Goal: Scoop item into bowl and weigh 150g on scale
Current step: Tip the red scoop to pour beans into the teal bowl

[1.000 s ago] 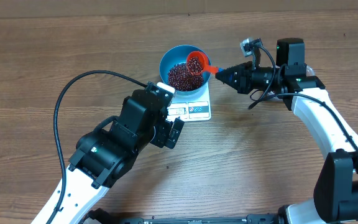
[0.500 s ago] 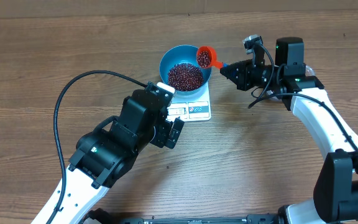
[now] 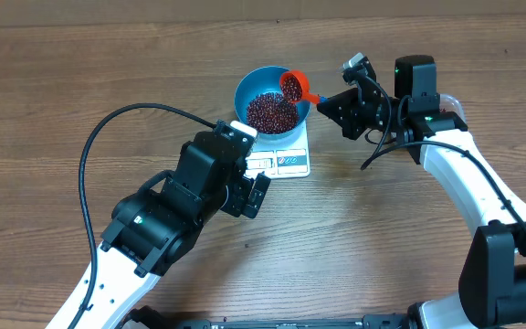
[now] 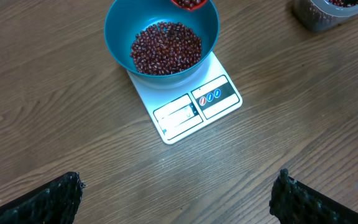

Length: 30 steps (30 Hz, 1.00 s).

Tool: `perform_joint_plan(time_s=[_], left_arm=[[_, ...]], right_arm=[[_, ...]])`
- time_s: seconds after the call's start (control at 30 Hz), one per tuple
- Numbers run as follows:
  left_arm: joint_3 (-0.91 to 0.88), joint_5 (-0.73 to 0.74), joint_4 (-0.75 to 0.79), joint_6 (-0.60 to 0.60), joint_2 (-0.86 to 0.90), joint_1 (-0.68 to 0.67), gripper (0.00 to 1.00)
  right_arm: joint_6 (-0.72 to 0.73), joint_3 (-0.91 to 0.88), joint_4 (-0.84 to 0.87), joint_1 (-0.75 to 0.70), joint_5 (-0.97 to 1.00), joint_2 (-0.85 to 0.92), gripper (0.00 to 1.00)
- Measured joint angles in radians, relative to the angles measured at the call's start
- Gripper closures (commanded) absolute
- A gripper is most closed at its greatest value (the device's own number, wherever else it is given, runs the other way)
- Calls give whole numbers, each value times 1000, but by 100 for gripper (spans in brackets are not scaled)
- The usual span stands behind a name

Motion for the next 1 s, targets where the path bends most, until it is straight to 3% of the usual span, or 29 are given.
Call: perform_joint_plan(time_s=[0.57,1.0], left_arm=[[0,0,0,0,0,0,1],[0,0,0,0,0,0,1]], right_arm=[[-81,0,64,0,7,67,96],[-249,0,72,0,6,67,96]])
